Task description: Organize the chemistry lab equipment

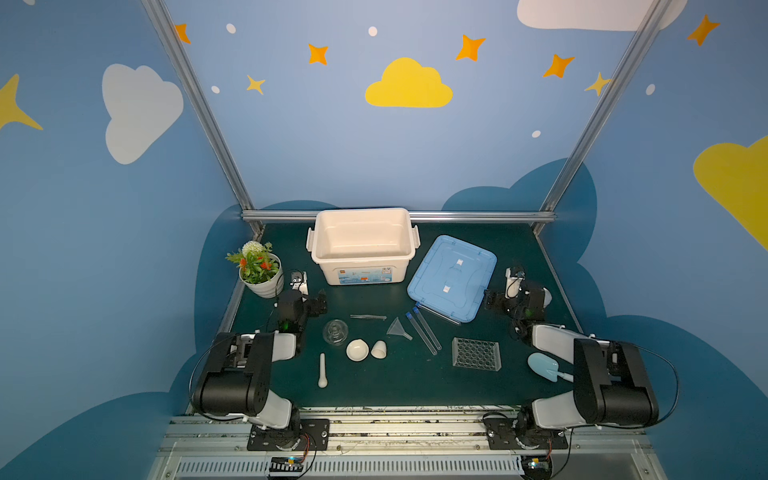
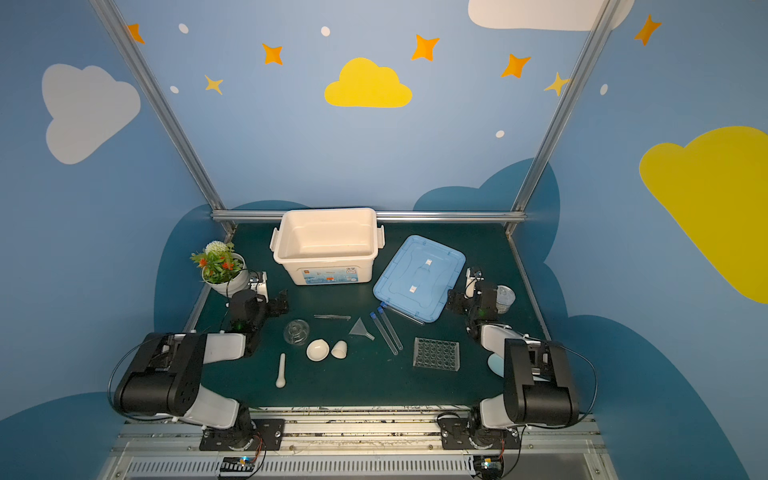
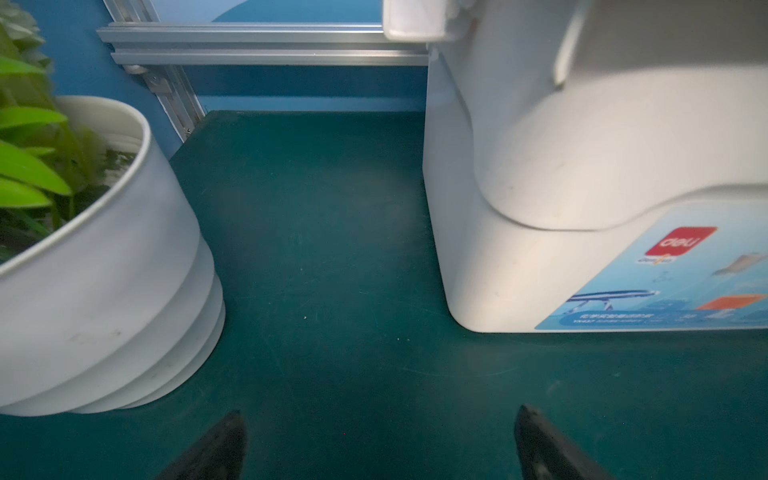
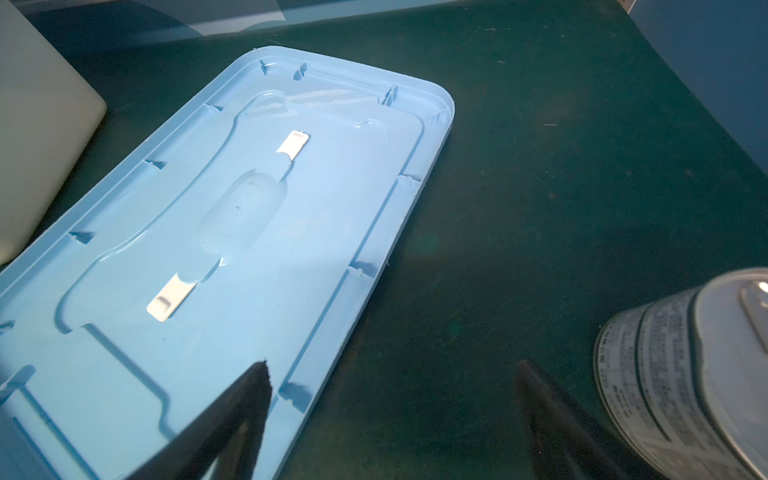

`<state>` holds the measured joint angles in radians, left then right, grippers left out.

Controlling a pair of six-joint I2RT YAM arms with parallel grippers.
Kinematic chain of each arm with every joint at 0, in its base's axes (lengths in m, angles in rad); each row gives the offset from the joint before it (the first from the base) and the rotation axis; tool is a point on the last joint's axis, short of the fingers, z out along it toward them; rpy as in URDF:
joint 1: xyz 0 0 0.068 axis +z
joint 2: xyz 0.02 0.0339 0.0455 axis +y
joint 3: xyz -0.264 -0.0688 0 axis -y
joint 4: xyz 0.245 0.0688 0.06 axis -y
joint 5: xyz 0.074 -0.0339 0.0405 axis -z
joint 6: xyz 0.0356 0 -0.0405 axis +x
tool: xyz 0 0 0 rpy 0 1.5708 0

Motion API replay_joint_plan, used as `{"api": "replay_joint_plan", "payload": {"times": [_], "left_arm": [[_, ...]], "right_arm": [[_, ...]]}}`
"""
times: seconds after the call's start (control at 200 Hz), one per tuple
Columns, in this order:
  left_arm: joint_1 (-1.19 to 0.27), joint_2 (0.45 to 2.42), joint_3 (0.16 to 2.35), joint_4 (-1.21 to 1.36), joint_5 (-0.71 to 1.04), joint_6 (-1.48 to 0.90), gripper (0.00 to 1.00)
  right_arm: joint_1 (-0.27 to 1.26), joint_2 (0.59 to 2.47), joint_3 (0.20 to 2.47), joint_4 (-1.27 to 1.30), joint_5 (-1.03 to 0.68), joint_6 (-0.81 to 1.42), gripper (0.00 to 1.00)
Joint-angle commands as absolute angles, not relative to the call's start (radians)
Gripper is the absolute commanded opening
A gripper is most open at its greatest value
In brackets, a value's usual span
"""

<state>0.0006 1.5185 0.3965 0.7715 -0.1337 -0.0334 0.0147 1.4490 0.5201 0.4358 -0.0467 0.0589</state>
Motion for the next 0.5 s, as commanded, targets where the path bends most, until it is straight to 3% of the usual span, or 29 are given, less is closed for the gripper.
{"api": "replay_joint_plan", "payload": {"times": [0.0,0.12,0.305,0.496], "left_arm": [[0.002,1.479,0.424,0.745,-0.189,-0.059,1.00],[-0.008,1.337,0.482,0.491,-0.283,-0.093,1.00],[-0.072,1.155,0.472,0.381,-0.291,-0.151,1.00],[-0.181,1.010,0.468,0.270,-0.347,-0.160,1.00]], "right_arm": [[0.011,1.446,0.537,0.423,-0.032,0.068,0.91],[0.001,1.375,0.569,0.315,0.001,0.102,0.91],[-0.002,1.252,0.643,0.047,0.003,0.132,0.90],[0.009,1.117,0.667,-0.065,-0.145,0.114,0.88]]}}
